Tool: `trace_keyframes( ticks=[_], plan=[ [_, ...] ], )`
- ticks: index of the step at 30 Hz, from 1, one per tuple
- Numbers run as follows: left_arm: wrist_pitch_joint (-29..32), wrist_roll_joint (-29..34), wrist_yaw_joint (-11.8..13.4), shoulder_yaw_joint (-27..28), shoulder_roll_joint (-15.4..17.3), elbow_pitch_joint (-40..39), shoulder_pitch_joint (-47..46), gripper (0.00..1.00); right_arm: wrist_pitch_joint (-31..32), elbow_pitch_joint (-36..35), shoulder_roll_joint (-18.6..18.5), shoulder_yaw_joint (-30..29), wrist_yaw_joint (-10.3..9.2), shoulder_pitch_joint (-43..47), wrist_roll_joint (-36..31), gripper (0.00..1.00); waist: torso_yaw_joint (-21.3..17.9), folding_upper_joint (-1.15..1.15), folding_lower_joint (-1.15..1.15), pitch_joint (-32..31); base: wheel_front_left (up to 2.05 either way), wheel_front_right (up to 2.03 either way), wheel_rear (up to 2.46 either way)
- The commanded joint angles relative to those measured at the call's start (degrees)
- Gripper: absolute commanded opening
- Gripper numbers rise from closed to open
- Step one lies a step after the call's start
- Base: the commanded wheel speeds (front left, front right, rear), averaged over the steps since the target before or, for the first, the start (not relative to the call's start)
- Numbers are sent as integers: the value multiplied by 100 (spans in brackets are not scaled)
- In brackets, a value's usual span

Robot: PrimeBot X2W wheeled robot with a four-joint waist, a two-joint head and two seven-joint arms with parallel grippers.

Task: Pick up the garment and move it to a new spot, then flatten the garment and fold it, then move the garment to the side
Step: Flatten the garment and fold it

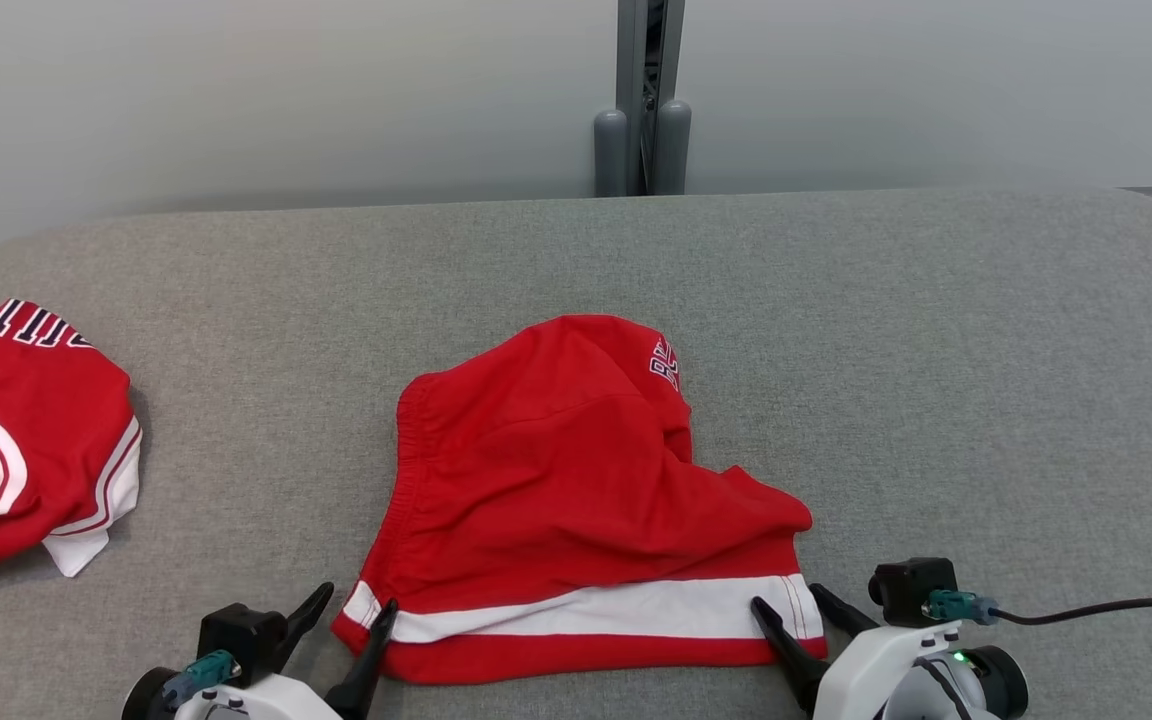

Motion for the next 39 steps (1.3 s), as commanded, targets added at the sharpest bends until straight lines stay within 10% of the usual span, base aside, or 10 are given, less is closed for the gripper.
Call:
trace_keyframes(
  ticks=[1, 3, 4, 5, 8, 26, 39],
  plan=[
    [-24, -43, -1, -5, 31, 11, -97, 100, 2, 47, -14, 18, 1, -13, 38, 100, -3, 0, 0, 2, 0, 0, 0],
    [-21, -176, -2, -176, 30, 119, -151, 86, -36, 123, -9, 75, 1, -61, 71, 60, -12, 0, 0, 8, 0, 0, 0],
    [-29, -230, -2, -230, 48, 151, -196, 46, -47, 149, -9, 101, 1, -82, 89, 35, -15, 0, 0, 11, 0, 0, 0],
    [-40, -271, -2, -273, 69, 184, -237, 31, -106, 163, -17, 126, 1, -107, 97, 0, -18, 0, 0, 15, 0, 0, 0],
    [-65, -285, -2, -301, 77, 240, -310, 0, -250, 198, -43, 174, 1, -172, 139, 0, -10, 0, 0, 10, 0, 0, 0],
    [-84, 439, 166, 512, 182, -1107, -144, 0, -882, -874, -417, 597, 1, -379, 1197, 0, 29, 0, 0, 10, 0, 0, 0],
    [392, 435, 0, 432, 895, -1739, -1912, 0, -554, -1550, -843, 816, 1, -1775, 1995, 0, -98, 0, 0, 347, 0, 0, 0]
  ],
)
